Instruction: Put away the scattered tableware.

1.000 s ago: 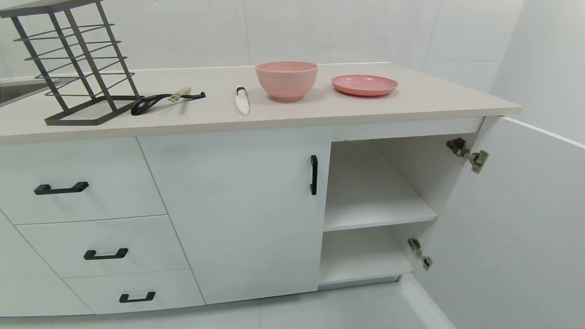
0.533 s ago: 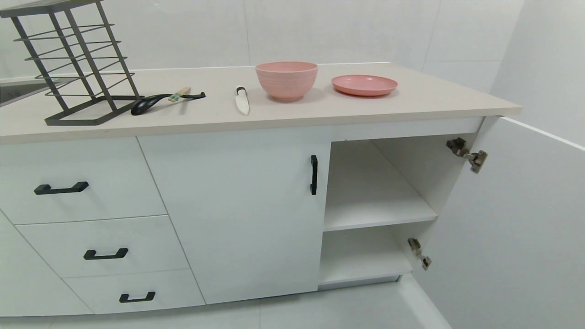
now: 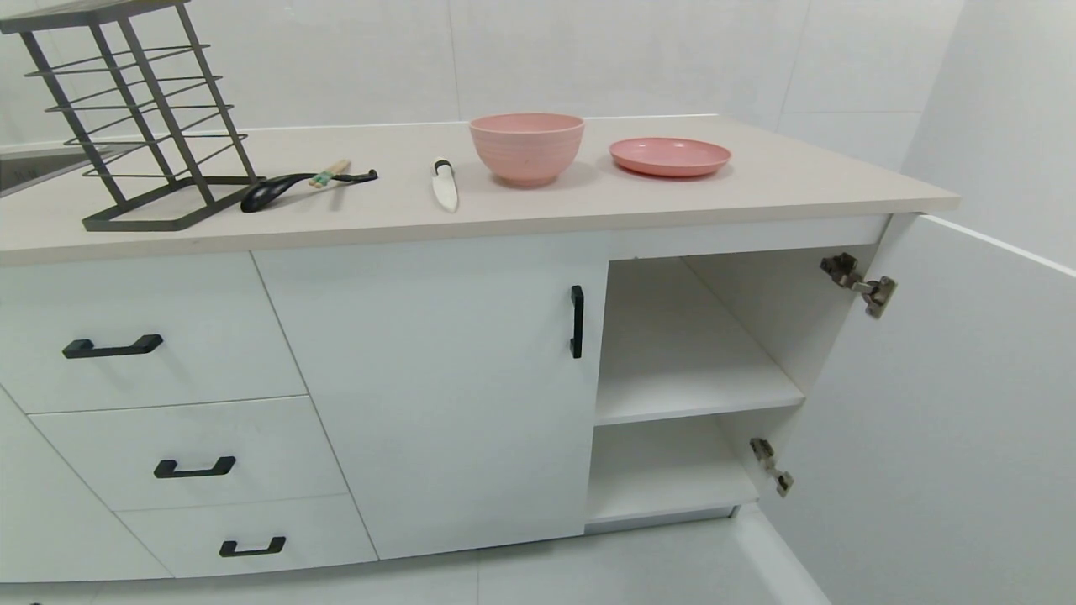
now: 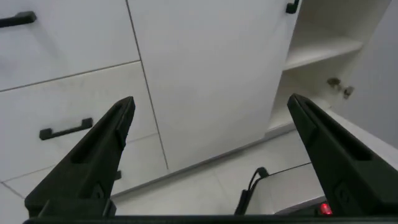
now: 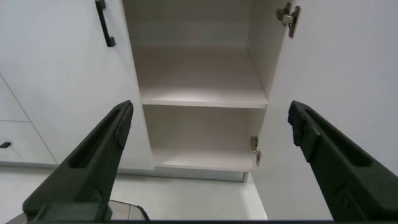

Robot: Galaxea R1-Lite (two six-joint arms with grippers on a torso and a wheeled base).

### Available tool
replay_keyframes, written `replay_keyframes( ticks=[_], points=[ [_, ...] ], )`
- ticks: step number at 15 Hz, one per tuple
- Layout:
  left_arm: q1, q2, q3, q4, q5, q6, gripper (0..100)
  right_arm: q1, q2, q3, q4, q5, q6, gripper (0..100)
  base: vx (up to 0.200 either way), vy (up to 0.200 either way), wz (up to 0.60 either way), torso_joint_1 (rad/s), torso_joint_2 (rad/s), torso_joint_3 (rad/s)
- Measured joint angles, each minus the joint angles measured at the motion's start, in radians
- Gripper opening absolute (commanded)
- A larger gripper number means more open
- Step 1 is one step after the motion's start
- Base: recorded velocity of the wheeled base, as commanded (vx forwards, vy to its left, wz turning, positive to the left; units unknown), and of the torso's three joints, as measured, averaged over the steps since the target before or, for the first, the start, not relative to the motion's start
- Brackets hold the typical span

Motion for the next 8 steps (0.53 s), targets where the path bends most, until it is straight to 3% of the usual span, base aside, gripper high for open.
replay_keyframes(
  ticks=[4,6,7,8],
  points=[
    [0.101,-0.027,0.001,0.008,0.049,0.059,100,-0.001,0.000,0.000,0.000,-0.050,0.000,100,0.000,0.000,0.00,0.000,0.00,0.000],
    [0.113,-0.036,0.001,0.034,0.111,0.050,100,-0.002,0.000,0.000,0.016,-0.151,-0.018,100,0.000,0.000,0.00,0.000,0.00,0.000],
    [0.116,-0.039,0.001,0.057,0.146,0.030,100,-0.002,0.000,0.000,0.038,-0.208,-0.026,100,0.000,0.000,0.00,0.000,0.00,0.000],
    [0.117,-0.041,0.001,0.061,0.154,0.021,100,-0.001,0.000,0.000,0.044,-0.221,-0.020,100,0.000,0.000,0.00,0.000,0.00,0.000]
  ],
)
